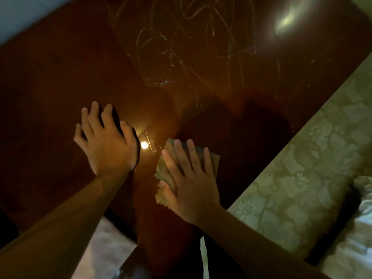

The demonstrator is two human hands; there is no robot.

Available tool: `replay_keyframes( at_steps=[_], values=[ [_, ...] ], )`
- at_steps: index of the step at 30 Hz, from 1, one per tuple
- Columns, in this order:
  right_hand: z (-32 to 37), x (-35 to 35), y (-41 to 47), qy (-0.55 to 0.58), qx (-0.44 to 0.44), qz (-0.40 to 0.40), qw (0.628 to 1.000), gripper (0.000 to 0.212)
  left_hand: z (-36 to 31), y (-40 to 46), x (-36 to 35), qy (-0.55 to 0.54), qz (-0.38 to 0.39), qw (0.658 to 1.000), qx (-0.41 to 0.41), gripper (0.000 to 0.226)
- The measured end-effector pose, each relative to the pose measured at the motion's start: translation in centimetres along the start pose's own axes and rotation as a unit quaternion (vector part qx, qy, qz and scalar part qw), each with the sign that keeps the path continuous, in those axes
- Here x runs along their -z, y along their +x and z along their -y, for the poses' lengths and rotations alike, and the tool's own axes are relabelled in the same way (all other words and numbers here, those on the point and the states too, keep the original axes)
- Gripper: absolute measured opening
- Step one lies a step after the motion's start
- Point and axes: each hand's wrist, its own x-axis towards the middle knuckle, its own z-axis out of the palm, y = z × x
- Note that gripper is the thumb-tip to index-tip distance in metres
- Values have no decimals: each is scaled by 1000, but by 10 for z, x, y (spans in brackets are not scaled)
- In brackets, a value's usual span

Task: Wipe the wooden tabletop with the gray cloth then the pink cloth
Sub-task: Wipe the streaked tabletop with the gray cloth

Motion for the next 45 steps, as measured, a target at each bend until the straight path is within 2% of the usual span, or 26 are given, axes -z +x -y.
replay_keyframes(
  at_steps=[2, 6, 8, 10, 12, 15, 17, 19, 21, 26, 28, 30, 31, 35, 38, 41, 45],
  values=[
    [-32, 9, 13, 7, 25, 3, 1000, 71, -1, 0, 1, -3, 4, 1000, 3, 50],
    [-102, 32, 66, -2, -127, -8, 992, 71, -1, 0, 2, -4, 10, 1000, 4, 51],
    [-108, 38, 86, -6, -179, -6, 984, 72, 0, 0, 2, -5, 9, 1000, 3, 51],
    [-86, 36, 94, 11, -214, -20, 977, 72, 0, 0, 2, -1, 5, 1000, 6, 50],
    [-42, 25, 87, 19, -181, -34, 983, 72, -1, -1, 3, 5, 3, 1000, 6, 50],
    [27, 9, 67, 40, -59, -34, 997, 66, -1, 0, 1, 9, 1, 1000, 3, 50],
    [40, 5, 60, 66, -28, -39, 997, 60, 0, 1, 0, 13, -2, 1000, 3, 50],
    [26, 6, 63, 53, -8, -27, 998, 63, 0, 0, 0, 12, -3, 1000, 4, 50],
    [-8, 13, 76, 25, -17, -23, 999, 68, -1, -1, 1, 7, -4, 1000, 3, 48],
    [-116, 43, 119, -17, -138, -11, 990, 71, -2, -2, 2, -1, 4, 1000, 4, 48],
    [-123, 47, 124, -27, -165, -7, 986, 71, -2, -2, 2, 1, 4, 1000, 7, 49],
    [-101, 44, 124, -22, -193, -19, 981, 73, -1, -1, 1, -1, 5, 1000, 6, 49],
    [-83, 40, 122, -14, -185, -24, 982, 74, 0, -1, 1, -5, 6, 1000, 6, 49],
    [-3, 20, 102, 6, -58, -16, 998, 71, 0, 0, 0, 7, 7, 1000, 5, 51],
    [19, 12, 93, 14, -15, -21, 1000, 67, 0, -1, 1, 9, 6, 1000, 6, 51],
    [-24, 20, 107, 10, 33, -4, 999, 68, -1, -1, 1, -5, 4, 1000, 7, 51],
    [-118, 47, 143, -17, -100, -19, 995, 69, -2, -1, 2, -9, 10, 1000, 10, 52]
  ],
)
